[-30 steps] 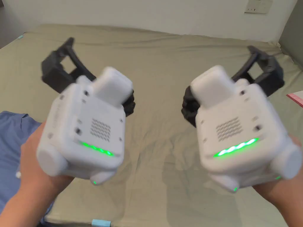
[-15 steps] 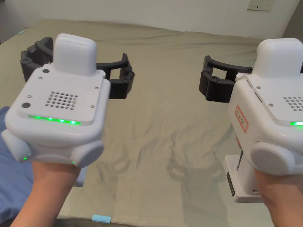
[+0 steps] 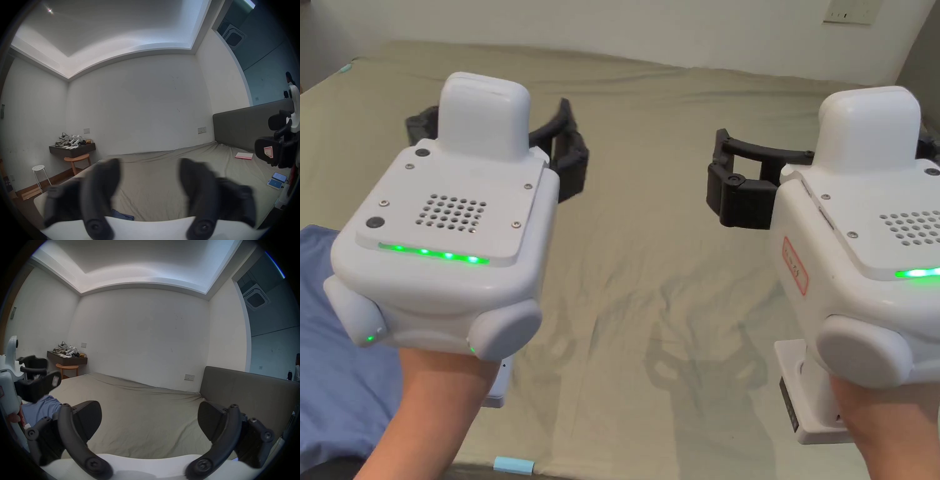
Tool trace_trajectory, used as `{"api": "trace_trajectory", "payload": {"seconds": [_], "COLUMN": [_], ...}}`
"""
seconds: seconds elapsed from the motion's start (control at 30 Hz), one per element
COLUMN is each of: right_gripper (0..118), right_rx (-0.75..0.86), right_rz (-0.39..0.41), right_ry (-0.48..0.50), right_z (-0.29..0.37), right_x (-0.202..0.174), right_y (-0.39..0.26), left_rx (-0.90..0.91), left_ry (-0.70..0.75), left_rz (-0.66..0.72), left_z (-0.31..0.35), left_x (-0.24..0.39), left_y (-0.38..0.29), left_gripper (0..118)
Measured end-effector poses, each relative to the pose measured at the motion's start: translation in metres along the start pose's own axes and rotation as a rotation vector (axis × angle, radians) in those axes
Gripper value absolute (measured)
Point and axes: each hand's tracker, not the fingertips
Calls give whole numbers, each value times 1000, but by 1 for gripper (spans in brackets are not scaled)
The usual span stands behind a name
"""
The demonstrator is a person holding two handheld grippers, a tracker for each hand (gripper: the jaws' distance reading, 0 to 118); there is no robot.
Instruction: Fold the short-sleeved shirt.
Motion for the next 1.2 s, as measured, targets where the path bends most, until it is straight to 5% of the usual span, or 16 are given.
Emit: {"api": "trace_trajectory", "payload": {"seconds": [0.03, 0.07, 0.1, 0.13, 1.2], "right_gripper": [99, 51, 7, 1, 1], "right_rx": [-1, 3, 11, 15, -24], "right_rz": [-1, -1, 5, 28, 3], "right_ry": [7, 11, 4, -37, 48], "right_z": [1, 2, 2, 1, -17], "right_x": [0, 0, -2, -3, -18], "right_y": [1, 1, 1, 1, -2], "left_rx": [-3, -9, -12, -18, -49], "left_ry": [2, 2, 0, -11, 9], "left_rz": [-2, -5, -2, 7, -10], "left_z": [-2, -3, -3, -3, -1], "left_x": [0, 0, 0, 0, -25], "left_y": [0, 0, 0, 0, 1], "left_gripper": [25, 7, 2, 0, 0]}}
